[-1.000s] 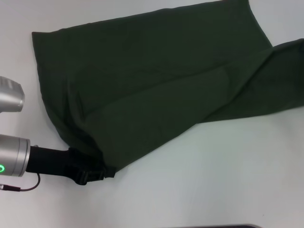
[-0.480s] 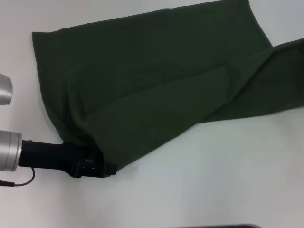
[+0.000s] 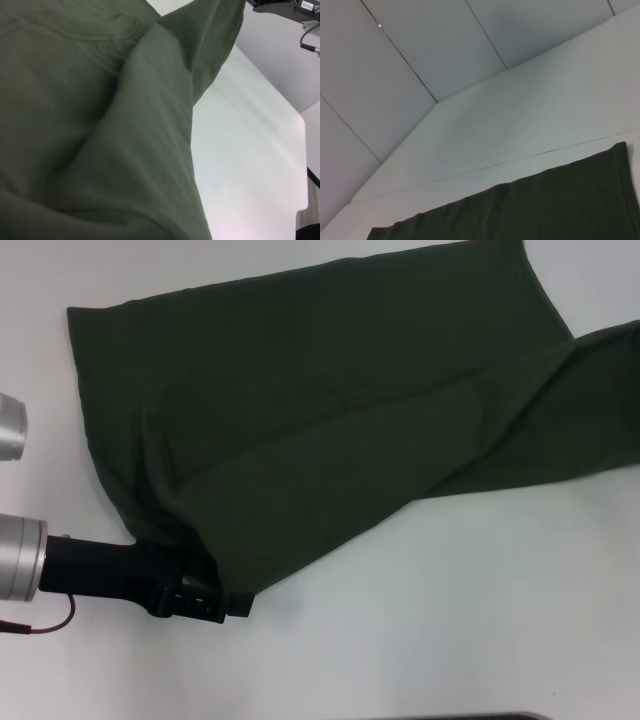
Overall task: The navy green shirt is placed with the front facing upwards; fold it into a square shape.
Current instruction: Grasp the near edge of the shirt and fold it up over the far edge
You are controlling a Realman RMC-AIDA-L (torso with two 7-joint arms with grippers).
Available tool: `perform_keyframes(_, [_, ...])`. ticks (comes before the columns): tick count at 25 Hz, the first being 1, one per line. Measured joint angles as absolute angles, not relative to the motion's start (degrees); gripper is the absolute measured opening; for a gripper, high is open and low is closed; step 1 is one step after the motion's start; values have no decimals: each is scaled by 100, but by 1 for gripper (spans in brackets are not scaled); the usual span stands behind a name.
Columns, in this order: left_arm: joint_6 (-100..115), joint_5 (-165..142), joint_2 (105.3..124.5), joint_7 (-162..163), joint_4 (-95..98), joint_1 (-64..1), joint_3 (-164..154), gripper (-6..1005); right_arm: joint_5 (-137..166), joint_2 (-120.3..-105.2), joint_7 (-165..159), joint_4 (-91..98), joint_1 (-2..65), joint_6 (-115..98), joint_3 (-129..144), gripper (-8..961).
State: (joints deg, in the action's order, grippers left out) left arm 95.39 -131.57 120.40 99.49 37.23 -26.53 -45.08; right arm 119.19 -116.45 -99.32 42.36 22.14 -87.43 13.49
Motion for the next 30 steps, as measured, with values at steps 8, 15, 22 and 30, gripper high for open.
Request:
perform_keyframes(8, [9546,-13190,12070,9942,3696,-2700,-4564,903,11918,-11645,-9931,4236,2241,-8743,1344,22])
perform_keyframes(15, [9573,-13198,12092,9938,3686,-2755,-4584,894,11918,-11638,-9931,4236,2250,-8739,1344,22])
perform_keyframes(22, [9545,-13202,12103,9940,3682,-2763,-4590,779,11917,-11636,-9924,4236,2250,-8736,1344,23])
perform_keyframes(30, [9288,-13210,12118,9951,3662,-2774,-4821,637,11918,-11634,-9922,4236,2250,-8736,1345,23])
